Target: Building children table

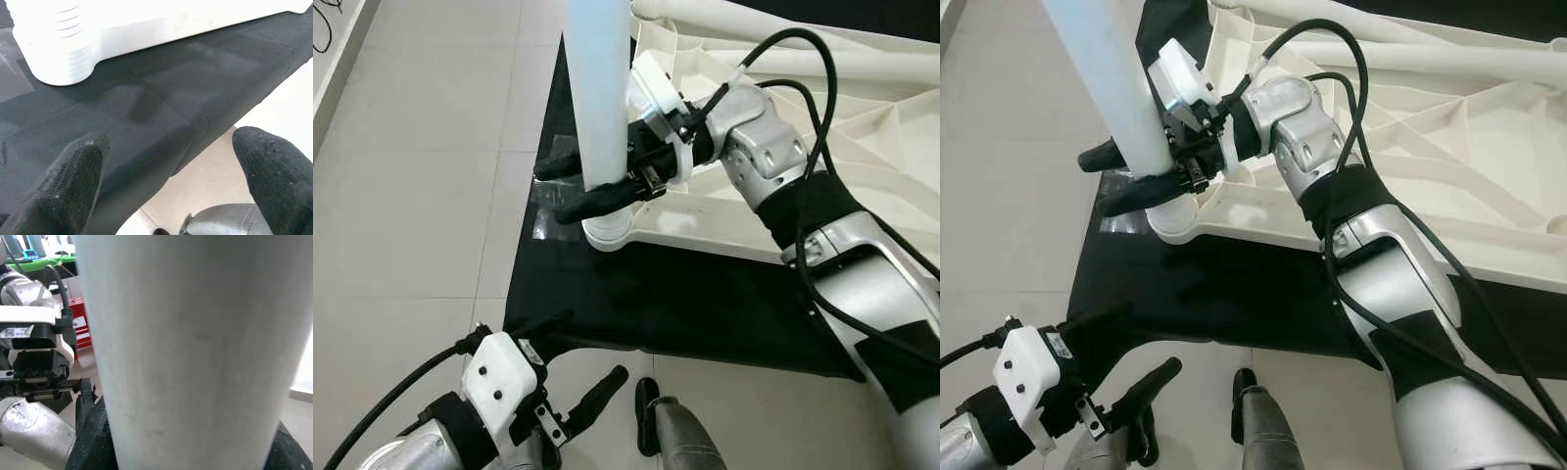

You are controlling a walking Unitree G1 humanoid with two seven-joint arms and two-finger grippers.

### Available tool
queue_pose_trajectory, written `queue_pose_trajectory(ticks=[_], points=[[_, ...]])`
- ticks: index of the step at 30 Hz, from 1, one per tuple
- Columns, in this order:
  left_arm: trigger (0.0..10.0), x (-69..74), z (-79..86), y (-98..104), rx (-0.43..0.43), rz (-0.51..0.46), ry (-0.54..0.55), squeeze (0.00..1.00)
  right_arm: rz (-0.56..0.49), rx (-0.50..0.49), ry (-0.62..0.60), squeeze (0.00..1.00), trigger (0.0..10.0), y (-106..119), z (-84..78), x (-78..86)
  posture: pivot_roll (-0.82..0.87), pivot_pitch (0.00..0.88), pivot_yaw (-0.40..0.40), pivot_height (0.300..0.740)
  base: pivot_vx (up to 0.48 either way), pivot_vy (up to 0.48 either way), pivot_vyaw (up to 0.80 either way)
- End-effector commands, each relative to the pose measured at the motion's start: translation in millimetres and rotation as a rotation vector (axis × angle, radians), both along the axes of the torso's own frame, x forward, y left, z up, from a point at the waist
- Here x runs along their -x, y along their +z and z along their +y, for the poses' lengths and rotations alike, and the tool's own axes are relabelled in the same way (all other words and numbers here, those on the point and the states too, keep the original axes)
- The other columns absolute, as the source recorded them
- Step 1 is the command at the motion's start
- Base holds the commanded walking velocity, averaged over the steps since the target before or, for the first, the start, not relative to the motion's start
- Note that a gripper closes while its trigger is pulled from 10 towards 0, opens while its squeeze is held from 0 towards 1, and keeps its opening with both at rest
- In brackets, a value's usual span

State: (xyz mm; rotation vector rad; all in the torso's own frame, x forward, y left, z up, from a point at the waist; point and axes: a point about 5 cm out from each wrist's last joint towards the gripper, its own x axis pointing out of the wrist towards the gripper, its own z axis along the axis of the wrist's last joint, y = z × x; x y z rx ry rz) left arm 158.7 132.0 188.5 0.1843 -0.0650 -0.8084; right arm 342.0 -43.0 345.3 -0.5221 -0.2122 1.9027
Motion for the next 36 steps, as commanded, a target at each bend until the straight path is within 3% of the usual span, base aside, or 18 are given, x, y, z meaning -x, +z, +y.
queue_pose_trajectory(ticks=[1,5,10,13,20,25,29,36], points=[[10.0,1.8,-1.3,-5,-0.001,0.019,0.001,0.0,0.19,0.093,-0.017,0.0,10.0,-47,4.8,-7.1,0.06,0.495,-0.06,0.74,0.0,0.0,0.0],[10.0,-0.7,-1.8,-7,-0.003,0.009,0.004,0.0,0.234,0.009,-0.049,0.0,10.0,-56,-5.7,-11.8,0.06,0.492,-0.064,0.74,0.0,0.0,0.0],[10.0,-2.3,-1.9,-7,-0.004,0.005,0.007,0.0,0.231,0.002,-0.071,0.0,10.0,-65,-13.1,-12.3,0.05,0.49,-0.064,0.74,0.0,0.0,0.0],[10.0,-4.2,-1.7,-8,-0.007,-0.002,0.008,0.0,0.168,-0.057,-0.234,0.0,10.0,-80,-24.4,-13.6,0.04,0.482,-0.064,0.74,0.0,0.0,0.0],[10.0,-6.8,-1.3,-9,-0.01,-0.007,0.009,0.0,0.136,-0.091,-0.266,0.0,10.0,-85,-35.9,-5.5,0.04,0.48,-0.052,0.74,0.0,0.0,0.0],[10.0,-9.4,-0.5,-10,-0.014,-0.012,0.004,0.0,0.066,-0.01,-0.239,0.0,10.0,-85,-40.7,-4.4,0.03,0.472,-0.054,0.74,0.0,0.0,0.0],[10.0,-11.0,-0.1,-11,-0.017,-0.02,0.01,0.0,0.017,0.106,-0.122,0.0,10.0,-76,-42.6,0.3,0.03,0.47,-0.057,0.74,0.0,0.0,0.0],[10.0,-11.8,-0.1,-11,-0.018,-0.022,0.013,0.0,0.036,0.18,-0.058,0.0,10.0,-68,-42.0,3.6,0.04,0.469,-0.057,0.74,0.0,0.0,0.0]])
